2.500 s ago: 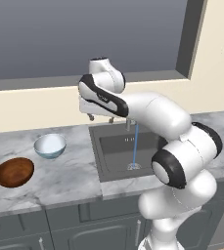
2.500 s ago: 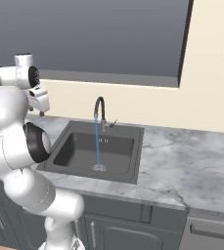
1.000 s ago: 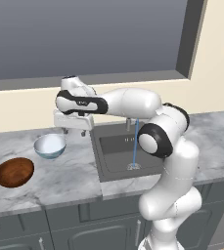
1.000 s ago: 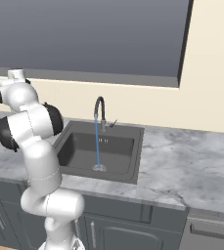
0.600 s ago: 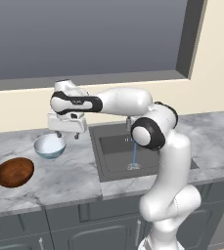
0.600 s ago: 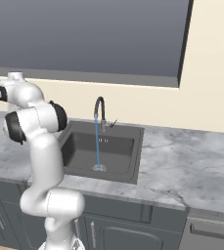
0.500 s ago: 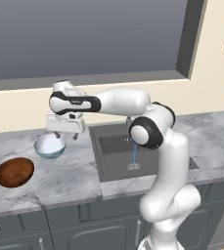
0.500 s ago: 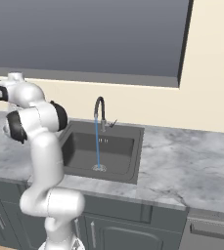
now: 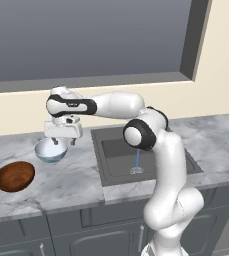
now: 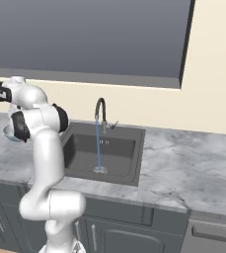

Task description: Rinse each bowl for a few seconds and place them down in the sink or on the counter.

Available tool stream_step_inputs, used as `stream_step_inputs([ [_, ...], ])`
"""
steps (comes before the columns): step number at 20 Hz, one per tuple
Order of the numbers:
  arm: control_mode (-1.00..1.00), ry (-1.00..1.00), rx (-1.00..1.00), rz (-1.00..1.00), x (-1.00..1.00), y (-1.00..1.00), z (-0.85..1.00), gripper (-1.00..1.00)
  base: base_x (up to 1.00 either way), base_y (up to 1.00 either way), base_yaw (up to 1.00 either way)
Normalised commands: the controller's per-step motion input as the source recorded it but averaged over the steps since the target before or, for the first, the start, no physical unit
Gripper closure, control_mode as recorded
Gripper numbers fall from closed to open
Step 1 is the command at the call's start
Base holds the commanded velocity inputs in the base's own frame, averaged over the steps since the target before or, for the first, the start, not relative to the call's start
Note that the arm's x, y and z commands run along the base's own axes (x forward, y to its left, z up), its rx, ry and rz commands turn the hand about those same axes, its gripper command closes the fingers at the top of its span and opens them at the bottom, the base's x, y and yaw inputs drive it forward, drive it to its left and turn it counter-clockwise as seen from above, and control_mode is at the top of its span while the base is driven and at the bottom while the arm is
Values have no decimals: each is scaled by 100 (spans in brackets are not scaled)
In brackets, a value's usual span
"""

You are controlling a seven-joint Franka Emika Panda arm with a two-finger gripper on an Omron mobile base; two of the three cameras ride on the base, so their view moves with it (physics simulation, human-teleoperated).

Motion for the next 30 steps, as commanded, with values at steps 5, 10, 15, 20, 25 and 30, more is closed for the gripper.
stream_step_inputs([
  [5,-100,1,-6,0,14,10,-17,-100,0,0,0],
  [10,-100,0,-8,0,10,14,-11,-100,0,0,0],
  [15,-100,0,-7,0,4,12,-9,-100,0,0,0],
  [20,-100,-1,-7,0,0,12,-6,-100,0,0,0],
  [25,-100,-1,-1,0,0,0,-11,-100,0,0,0],
  [30,-100,-1,0,1,0,-1,-15,-100,0,0,0],
])
